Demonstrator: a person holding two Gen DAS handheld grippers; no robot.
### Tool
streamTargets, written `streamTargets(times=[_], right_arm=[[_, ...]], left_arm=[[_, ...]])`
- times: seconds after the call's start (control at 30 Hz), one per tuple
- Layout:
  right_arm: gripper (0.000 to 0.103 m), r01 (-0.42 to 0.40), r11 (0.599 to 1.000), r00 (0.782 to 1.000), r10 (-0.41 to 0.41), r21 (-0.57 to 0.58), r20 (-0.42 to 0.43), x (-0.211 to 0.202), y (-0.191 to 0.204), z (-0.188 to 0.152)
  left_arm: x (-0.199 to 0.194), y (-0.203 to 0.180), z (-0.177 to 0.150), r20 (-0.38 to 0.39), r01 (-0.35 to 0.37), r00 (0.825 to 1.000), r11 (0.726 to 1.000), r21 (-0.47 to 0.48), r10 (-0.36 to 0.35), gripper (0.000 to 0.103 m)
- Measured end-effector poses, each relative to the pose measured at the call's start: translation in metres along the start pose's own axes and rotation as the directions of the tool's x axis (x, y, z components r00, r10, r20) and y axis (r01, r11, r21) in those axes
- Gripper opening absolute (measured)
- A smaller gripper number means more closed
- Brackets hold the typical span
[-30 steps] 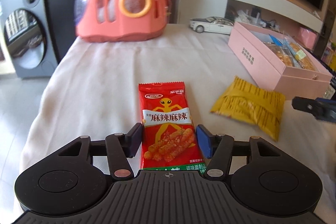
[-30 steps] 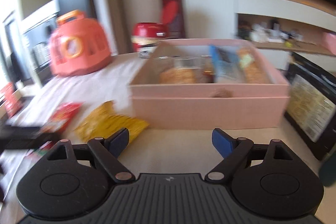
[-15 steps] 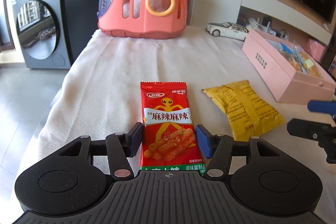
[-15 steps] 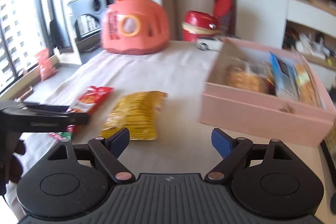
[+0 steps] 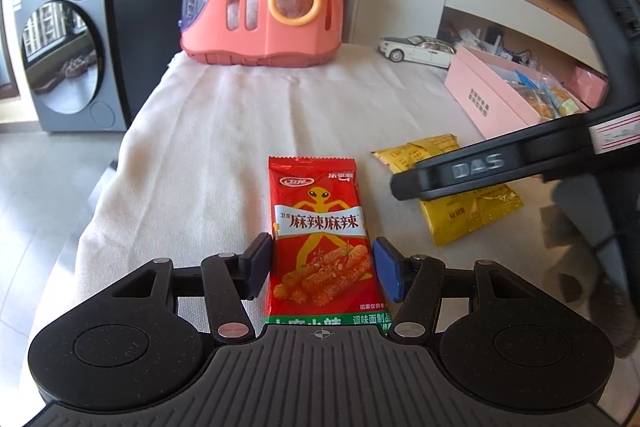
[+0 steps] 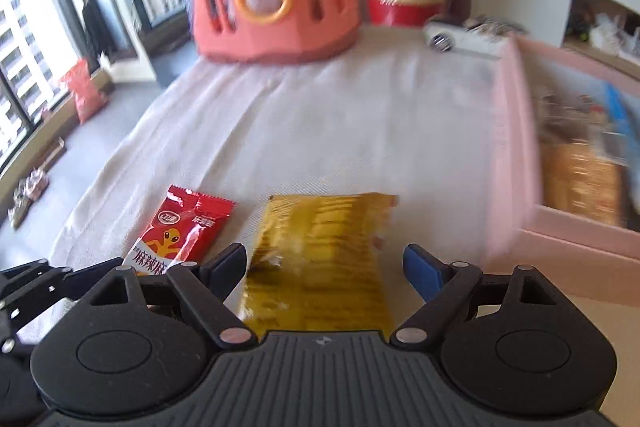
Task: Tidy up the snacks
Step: 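Grasp the yellow packet with the right tool while the left holds the red packet, then lift the red packet with the left tool while the right lifts the yellow packet over the box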
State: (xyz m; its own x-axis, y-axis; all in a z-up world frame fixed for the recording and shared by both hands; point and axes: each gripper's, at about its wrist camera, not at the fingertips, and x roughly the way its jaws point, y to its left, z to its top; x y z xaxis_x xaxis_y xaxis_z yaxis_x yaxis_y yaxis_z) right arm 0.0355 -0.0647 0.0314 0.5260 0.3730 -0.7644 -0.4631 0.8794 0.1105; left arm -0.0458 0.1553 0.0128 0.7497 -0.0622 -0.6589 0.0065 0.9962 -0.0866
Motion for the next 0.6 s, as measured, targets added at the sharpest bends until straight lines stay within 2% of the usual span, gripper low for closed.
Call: streamTargets(times=[0.07,0.13,0.27,0.4,0.6], right_arm=[[0.084,0.022,0.999,1.0,-0.022,-0.029,0.008,0.001,0.006,0.0],[0.073,-0.001,1.0,1.0,0.002,-0.024,0.008,-0.007,0.004,-0.005],[0.072,-0.001,1.0,1.0,0.001,-0.003,0.009,-0.029,-0.012,-0.025],[0.072,0.019,1.0,1.0,-0.019,0.002,0.018,-0.057,-0.029,-0.048],[0.072,0.057,0.998,0.998,-0.057,-0.013,0.019,-0.093,-0.048,-0.087]], left_arm=[[-0.001,0.0,-0.001,0.0,0.004,1.0,1.0,0.003,-0.004,0.061],[-0.002,-0.001,-0.002,-0.001,0.008,1.0,1.0,0.005,-0.008,0.061],[-0.005,-0.006,-0.002,-0.01,0.021,1.0,1.0,0.01,-0.021,0.061],[-0.007,-0.021,-0.005,-0.036,0.097,0.995,0.995,0.017,-0.096,0.061],[-0.01,-0.06,-0.014,-0.073,0.148,0.987,0.982,0.114,-0.14,0.061]])
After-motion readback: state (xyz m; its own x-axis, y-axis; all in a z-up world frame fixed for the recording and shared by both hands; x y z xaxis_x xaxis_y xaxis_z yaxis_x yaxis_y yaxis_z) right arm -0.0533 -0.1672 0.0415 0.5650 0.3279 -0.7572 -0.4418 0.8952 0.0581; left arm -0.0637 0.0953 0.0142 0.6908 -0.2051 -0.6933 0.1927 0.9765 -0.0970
